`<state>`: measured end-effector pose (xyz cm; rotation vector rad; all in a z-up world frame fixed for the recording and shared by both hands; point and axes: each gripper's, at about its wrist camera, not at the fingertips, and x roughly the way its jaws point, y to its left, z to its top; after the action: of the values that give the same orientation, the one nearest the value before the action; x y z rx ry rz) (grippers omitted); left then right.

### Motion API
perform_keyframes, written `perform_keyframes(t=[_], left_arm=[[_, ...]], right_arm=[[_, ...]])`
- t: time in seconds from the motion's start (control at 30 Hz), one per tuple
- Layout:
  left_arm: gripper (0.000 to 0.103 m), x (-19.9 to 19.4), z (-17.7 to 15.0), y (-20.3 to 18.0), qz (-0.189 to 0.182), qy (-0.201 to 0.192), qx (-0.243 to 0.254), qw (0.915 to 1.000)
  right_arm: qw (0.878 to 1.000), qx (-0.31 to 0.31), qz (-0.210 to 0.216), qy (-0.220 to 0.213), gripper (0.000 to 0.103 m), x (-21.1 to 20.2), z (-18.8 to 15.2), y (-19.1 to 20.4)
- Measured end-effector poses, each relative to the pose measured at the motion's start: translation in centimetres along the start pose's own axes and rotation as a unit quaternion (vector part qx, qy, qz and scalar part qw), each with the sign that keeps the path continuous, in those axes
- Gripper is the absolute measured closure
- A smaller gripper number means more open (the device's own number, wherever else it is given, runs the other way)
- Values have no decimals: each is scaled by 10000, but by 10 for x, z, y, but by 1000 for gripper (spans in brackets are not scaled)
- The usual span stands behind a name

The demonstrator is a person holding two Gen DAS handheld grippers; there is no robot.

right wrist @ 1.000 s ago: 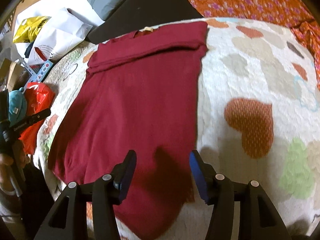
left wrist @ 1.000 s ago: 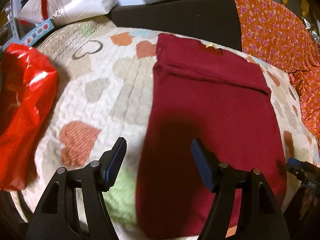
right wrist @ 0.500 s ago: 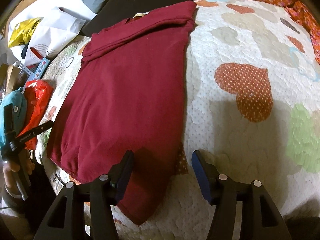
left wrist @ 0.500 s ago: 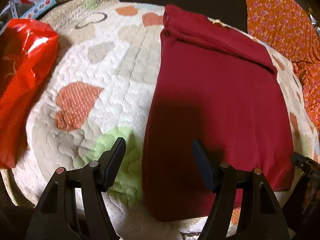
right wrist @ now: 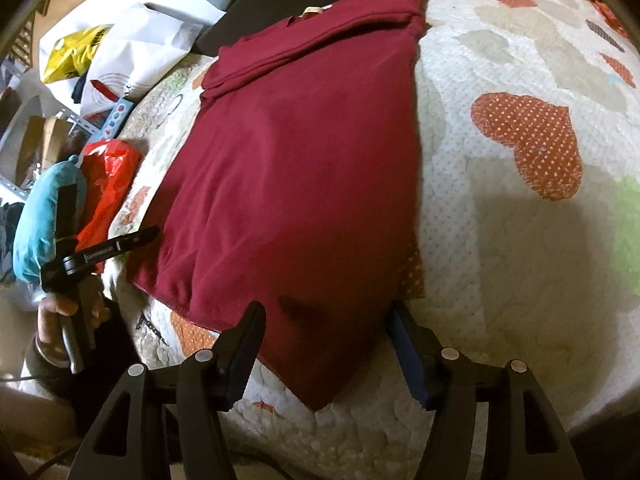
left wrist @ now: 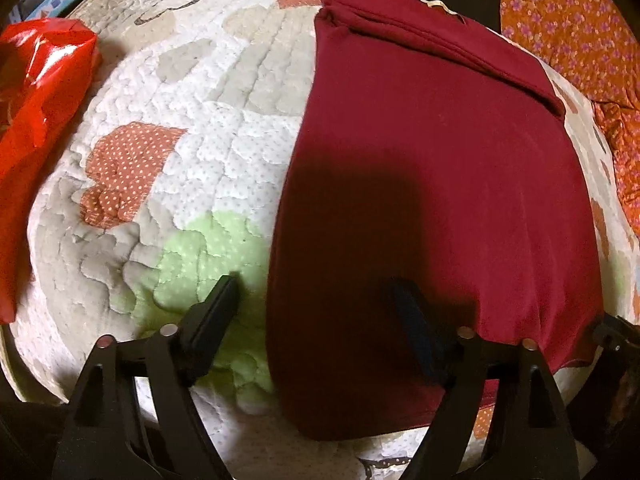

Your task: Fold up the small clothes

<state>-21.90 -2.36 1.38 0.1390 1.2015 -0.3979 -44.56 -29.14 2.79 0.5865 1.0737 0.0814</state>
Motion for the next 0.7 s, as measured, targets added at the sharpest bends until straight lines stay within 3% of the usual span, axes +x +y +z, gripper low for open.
perform_keyframes(t=[0.2, 0.57, 0.6, 0.7], left_arm=[[10, 6, 1, -13, 72, 68, 191, 9998], [8, 8, 1, -16, 98, 80, 246, 9996], [8, 8, 1, -17, 98, 86, 259, 9996], [11, 8, 1, -18, 77, 121, 273, 9995]], right_arm=[[9989, 348, 239, -206, 36, -1, -1, -7], [9990, 229, 161, -344, 36, 0, -1, -3], [9991, 182, 136, -351, 38, 0, -2, -2], [9993, -4, 145, -347, 66, 3, -1, -2]])
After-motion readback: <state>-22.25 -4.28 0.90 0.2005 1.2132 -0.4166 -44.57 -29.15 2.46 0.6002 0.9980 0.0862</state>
